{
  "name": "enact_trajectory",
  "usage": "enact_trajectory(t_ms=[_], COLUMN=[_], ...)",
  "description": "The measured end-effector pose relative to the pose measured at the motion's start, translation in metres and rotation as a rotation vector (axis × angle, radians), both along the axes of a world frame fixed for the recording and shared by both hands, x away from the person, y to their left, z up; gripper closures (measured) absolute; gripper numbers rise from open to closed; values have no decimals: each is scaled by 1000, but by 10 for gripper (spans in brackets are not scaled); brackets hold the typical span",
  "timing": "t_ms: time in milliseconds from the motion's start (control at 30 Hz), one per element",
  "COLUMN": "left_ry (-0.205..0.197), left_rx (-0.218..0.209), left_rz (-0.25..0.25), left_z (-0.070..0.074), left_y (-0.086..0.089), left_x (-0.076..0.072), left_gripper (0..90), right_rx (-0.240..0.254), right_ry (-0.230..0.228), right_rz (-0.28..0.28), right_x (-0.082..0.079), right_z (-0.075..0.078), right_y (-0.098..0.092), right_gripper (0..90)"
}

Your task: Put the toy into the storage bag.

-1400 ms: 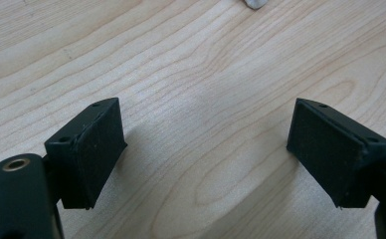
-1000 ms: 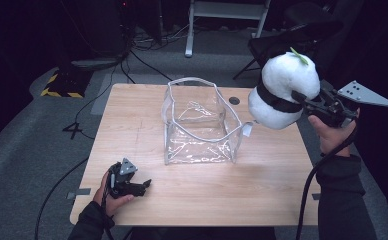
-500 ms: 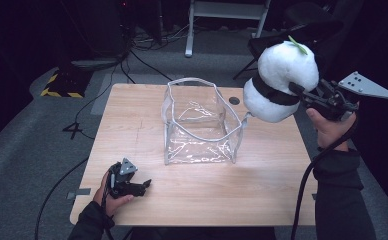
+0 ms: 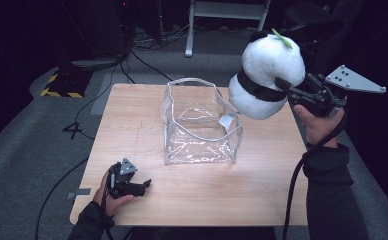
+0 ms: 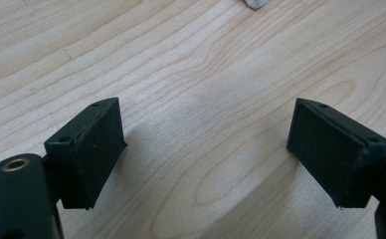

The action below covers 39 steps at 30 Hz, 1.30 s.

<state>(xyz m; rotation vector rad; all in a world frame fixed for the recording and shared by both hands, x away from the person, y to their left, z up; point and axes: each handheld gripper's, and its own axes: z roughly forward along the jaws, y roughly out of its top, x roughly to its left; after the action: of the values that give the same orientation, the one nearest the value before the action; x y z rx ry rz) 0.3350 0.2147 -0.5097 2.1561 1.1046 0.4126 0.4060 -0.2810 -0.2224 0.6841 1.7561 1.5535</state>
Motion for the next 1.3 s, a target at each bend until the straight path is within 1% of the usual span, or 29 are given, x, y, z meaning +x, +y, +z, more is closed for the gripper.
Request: enact_trajectory(t_ms=[67, 200, 400, 567, 767, 867, 1000, 1100, 1300], left_ry=[0, 0, 0, 0, 0, 0, 0, 0, 0], left_rx=[0, 0, 0, 0, 0, 1, 1, 1, 0], left_rz=[0, 0, 0, 0, 0, 0, 0, -1, 0], left_z=[0, 0, 0, 0, 0, 0, 0, 0, 0], left_y=[0, 0, 0, 0, 0, 0, 0, 0, 0], left_x=[0, 0, 0, 0, 0, 0, 0, 0, 0], left_gripper=[149, 150, 150, 150, 150, 149, 149, 150, 150], right_rx=[6, 2, -5, -24, -28, -29, -34, -49, -48], right_ry=[3, 6, 9, 14, 13, 21, 25, 27, 43], right_rz=[13, 39, 71, 94, 125, 142, 157, 169, 188], right_x=[1, 2, 3, 3, 3, 4, 5, 5, 7], right_z=[-1, -1, -2, -3, -4, -5, -6, -8, -12], right_y=[6, 19, 38, 54, 71, 80, 91, 98, 108], right_gripper=[476, 476, 475, 474, 473, 471, 470, 469, 467])
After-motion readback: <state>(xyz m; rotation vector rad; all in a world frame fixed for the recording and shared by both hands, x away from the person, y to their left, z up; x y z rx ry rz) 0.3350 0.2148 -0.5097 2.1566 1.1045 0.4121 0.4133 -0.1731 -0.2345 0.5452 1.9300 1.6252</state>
